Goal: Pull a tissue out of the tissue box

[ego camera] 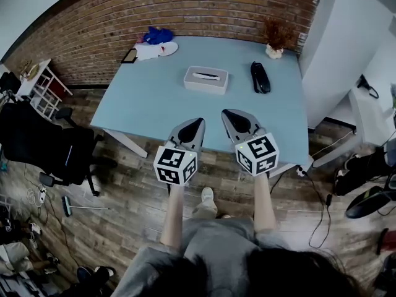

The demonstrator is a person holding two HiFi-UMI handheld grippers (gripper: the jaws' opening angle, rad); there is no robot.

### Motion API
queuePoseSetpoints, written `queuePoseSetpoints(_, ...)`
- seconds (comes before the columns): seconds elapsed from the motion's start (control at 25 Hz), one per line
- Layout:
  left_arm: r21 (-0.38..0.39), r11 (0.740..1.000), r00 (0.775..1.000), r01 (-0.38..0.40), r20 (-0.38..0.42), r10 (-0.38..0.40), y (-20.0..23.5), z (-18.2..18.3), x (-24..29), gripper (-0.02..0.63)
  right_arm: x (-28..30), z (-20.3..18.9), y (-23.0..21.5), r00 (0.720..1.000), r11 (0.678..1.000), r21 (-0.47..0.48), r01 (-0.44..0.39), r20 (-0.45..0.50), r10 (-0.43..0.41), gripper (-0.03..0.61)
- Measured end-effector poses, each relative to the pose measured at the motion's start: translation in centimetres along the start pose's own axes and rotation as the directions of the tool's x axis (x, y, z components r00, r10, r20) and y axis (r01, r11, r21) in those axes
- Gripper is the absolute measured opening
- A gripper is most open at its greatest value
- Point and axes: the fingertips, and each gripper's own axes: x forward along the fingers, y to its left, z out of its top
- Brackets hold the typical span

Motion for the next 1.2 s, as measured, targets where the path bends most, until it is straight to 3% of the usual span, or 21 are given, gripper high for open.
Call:
queuePoseSetpoints(0.32,0.0,0.999,0.999,0.032,-0.017,-0.032,4.1,0.2,4.4,0.003,4.7,-0.1,-2.7,0.999,0.998,0.057,-0.031,0.014,0.031,-0.002)
queuePoseSetpoints(1.2,-0.042,0.996,0.994,0.076,-0.071,-0.079,11.7,-2.0,10.3,0.003,13.5,-3.1,-7.0,0.995,0.999,0.02,0.029,-0.096,-0.027,-0.002)
